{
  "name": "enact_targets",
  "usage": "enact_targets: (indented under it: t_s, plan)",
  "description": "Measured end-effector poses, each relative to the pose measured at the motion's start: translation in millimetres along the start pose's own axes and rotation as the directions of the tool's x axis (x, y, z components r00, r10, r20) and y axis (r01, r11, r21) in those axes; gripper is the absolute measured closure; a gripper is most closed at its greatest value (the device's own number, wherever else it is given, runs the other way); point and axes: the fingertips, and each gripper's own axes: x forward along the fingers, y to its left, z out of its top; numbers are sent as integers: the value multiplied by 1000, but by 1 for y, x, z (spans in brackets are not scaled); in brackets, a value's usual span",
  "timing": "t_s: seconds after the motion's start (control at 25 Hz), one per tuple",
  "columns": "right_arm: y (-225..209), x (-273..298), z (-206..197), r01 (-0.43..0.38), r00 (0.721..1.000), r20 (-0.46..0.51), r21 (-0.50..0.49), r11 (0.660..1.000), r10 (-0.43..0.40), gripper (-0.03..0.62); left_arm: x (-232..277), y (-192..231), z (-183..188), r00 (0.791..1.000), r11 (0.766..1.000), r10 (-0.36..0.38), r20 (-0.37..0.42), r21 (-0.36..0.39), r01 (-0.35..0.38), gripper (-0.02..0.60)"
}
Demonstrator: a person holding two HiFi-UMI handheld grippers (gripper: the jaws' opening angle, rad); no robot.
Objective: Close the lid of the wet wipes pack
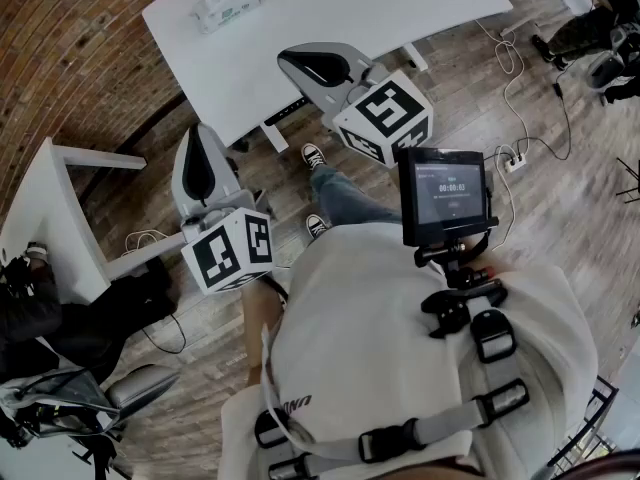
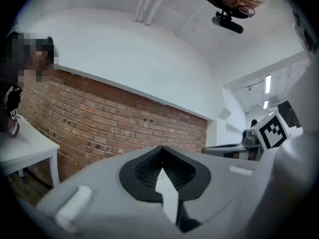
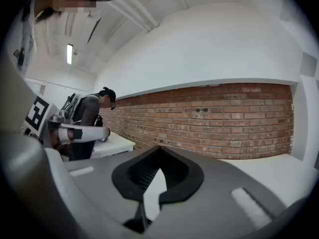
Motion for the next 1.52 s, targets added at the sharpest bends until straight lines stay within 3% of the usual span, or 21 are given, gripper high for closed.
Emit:
enact_targets:
  t_s: [0.2,0.6,1.08,1.36,1.52]
  plan:
    - [-5,12,6,-30,999,11,-41,999,30,588,4,1,3,1000,1000,25,20,1,-25,578]
    - [-116,118,1,-155,988,-23,-27,988,155,588,147,10,-15,992,993,117,-42,6,-117,578]
    - [-171,194,-29,-218,971,-111,-28,976,214,588,214,24,-33,982,989,150,-118,16,-150,578]
    - [-175,260,-57,-318,929,-242,-139,938,279,588,230,39,-44,979,991,130,-155,14,-130,578]
    - [-175,295,-78,-339,909,-307,-150,929,282,588,233,50,-51,976,991,135,-173,1,-137,578]
